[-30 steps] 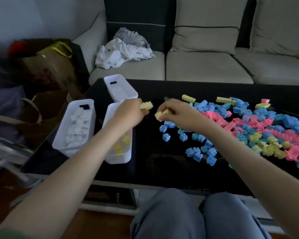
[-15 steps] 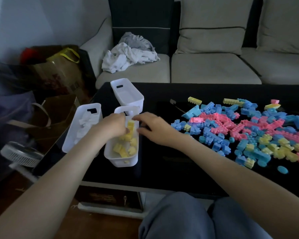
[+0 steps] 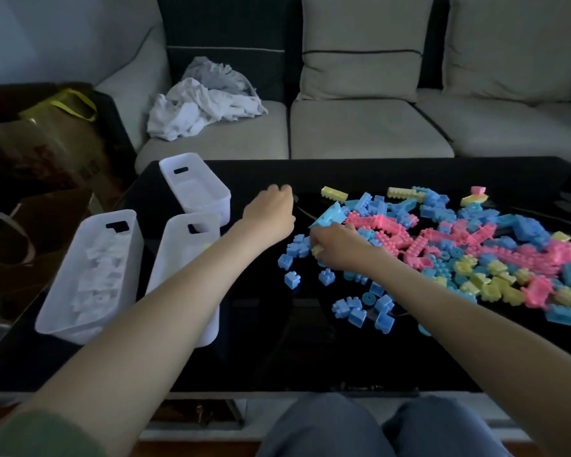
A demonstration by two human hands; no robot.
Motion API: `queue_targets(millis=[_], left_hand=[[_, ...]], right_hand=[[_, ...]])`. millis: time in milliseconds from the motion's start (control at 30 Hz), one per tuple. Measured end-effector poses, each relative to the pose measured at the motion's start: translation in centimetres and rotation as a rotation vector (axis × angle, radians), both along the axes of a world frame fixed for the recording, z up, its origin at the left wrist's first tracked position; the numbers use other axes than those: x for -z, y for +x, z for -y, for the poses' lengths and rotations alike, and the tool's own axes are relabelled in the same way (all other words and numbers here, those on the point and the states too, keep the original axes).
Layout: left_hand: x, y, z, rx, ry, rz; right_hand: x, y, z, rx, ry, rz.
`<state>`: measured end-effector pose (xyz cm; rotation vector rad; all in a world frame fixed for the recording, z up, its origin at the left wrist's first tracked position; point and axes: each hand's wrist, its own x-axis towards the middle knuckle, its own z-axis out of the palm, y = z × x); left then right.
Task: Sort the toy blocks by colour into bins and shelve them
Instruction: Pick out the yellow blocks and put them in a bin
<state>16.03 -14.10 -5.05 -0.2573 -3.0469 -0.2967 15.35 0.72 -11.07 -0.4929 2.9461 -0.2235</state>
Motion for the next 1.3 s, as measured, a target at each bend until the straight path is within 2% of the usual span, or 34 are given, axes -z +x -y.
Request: queue_targets(millis=[167, 267, 433, 533, 633, 767, 900, 1067, 1167, 1300], left_hand=[[2.1, -3.2, -2.0, 0.061, -0.047, 0.142], [3.5, -4.5, -2.9, 0.077, -0.038, 0.196], [3.3, -8.4, -3.7, 0.098, 0.007, 0.136], [3.8, -10.8, -4.8, 0.153, -0.005, 0.100], [4.6, -12.5, -6.4, 0.231, -0.043, 0.148], [5.2, -13.9, -7.1, 0.259, -0.094, 0.206], [5.8, -15.0, -7.9, 0.247, -0.022, 0.175], [4.5, -13.9, -7.2, 0.194, -0.083, 0.183], [0.9, -11.7, -4.8, 0.104, -0.128, 0.163], [-3.8, -4.9, 1.7, -0.034, -0.160, 0.138]], right_hand=[[0.0, -0.3, -0.9, -0.068, -0.072, -0.026], [-0.4, -0.5, -1.4, -0.131, -0.046, -0.030], [-3.0, -2.0, -3.1, -0.183, -0.230, 0.012], [-4.7, -3.9, -4.9, -0.110, -0.345, 0.011], [-4.9, -6.1, -7.4, 0.052, -0.515, 0.080], [-3.7, -8.6, -9.5, 0.166, -0.595, 0.123], [-2.5, -10.0, -9.8, 0.229, -0.685, 0.118], [-2.0, -9.5, -8.6, 0.247, -0.793, 0.081], [-2.8, -7.9, -6.5, 0.197, -0.821, 0.022], [-4.9, -3.9, -0.1, 0.053, -0.902, -0.058]])
